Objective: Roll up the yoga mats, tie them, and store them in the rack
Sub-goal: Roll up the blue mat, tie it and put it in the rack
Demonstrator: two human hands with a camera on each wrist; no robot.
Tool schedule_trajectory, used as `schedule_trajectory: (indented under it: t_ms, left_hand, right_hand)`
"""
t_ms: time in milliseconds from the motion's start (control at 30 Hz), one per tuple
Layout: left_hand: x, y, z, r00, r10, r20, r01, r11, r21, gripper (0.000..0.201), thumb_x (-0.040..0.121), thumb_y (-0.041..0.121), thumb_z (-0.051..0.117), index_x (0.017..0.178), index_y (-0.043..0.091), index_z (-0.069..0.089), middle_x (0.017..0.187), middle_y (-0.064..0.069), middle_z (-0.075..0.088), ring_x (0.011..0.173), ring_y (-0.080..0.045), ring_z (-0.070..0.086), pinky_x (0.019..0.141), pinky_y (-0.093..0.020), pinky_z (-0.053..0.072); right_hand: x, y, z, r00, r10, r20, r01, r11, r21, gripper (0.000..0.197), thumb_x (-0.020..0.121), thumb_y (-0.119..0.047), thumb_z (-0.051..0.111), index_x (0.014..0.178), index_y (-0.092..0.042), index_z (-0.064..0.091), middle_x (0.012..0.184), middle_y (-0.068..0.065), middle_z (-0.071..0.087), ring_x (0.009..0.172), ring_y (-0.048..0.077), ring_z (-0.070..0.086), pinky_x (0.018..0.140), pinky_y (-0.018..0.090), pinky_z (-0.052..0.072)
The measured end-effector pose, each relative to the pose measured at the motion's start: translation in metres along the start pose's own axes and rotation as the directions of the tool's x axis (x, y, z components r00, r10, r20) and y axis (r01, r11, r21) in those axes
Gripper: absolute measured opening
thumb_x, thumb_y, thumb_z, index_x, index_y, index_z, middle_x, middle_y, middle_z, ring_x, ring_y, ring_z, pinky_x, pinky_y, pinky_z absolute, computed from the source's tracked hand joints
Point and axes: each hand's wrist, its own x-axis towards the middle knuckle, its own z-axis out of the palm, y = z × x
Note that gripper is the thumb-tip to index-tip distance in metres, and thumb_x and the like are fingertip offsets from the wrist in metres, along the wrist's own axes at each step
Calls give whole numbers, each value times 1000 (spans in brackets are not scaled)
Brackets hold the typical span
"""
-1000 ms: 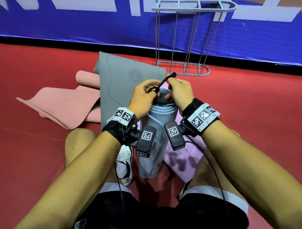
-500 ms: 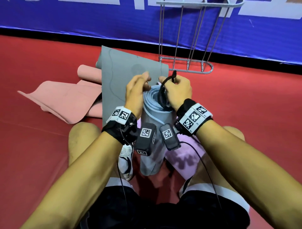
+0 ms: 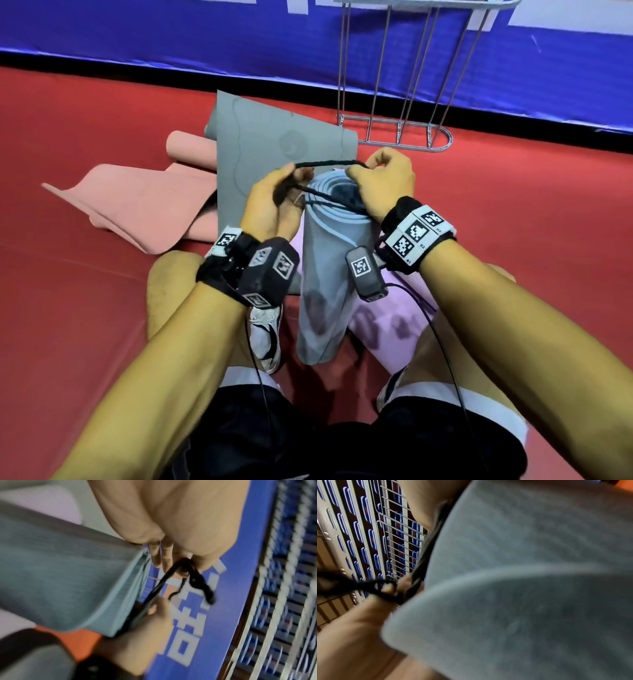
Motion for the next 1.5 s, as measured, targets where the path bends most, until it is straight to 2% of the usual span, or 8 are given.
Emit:
schedule_trajectory:
  t_ms: [133,333,467,533,700,933,1200,1500]
  left_hand:
    - [-3,1,-10,993,-77,-87,46,950,-309,23,89,4,42,67,10,47,54,-1,45,81,-28,58,92,-37,48]
    - [-2,9,-20,974,-132,-183,136,991,7,22,90,7,47,69,12,50,63,-2,55,67,-20,58,69,-30,51]
    - [-11,16,-30,982,-121,-148,87,972,-217,15,88,9,50,75,14,56,49,7,33,54,-15,48,78,-36,49]
    - [-13,19,-35,982,-117,-150,78,967,-244,12,87,8,51,81,11,61,46,8,26,42,-10,35,65,-28,51]
    - [-5,12,-44,960,-85,-266,82,996,-23,22,97,-3,41,96,15,55,62,3,41,32,-4,24,33,-14,25]
    - [-10,-17,-36,964,126,-234,51,776,629,23,97,-8,46,101,13,52,72,-8,50,36,-9,35,36,-17,29]
    - [-9,-39,-26,889,356,-289,1,629,778,18,97,9,44,106,21,53,90,-7,62,44,-9,54,41,-25,48]
    - [10,-41,-25,857,422,-296,-4,578,816,16,94,15,49,100,14,64,88,-4,66,72,-28,65,48,-32,56]
  right_hand:
    - [7,4,-3,1000,-20,-4,20,999,-40,31,69,-20,77,64,-22,47,60,-9,50,62,16,47,54,26,38]
    - [7,2,4,1000,-30,-7,30,999,-36,28,67,-17,75,64,-21,47,61,-7,51,64,18,49,52,26,40]
    - [9,1,5,999,-45,22,47,994,-99,25,68,-15,72,68,-20,48,65,-4,54,65,18,48,52,25,39]
    - [9,1,5,998,-53,27,56,993,-100,24,69,-14,71,70,-20,48,66,-3,54,63,16,46,49,23,38]
    - [4,-3,16,998,-56,21,58,995,-83,23,70,-11,68,66,-21,47,63,-6,53,61,16,46,51,25,35]
    - [7,1,16,999,-29,-15,29,1000,-11,22,70,-10,66,65,-21,48,60,-7,49,61,17,45,45,14,33]
    - [5,-9,11,974,199,104,-224,888,402,30,54,-4,76,53,-19,50,49,1,52,52,21,49,54,31,45]
    - [6,14,0,940,338,-37,-291,855,430,31,75,-3,78,64,-19,53,62,-3,56,58,16,53,58,28,48]
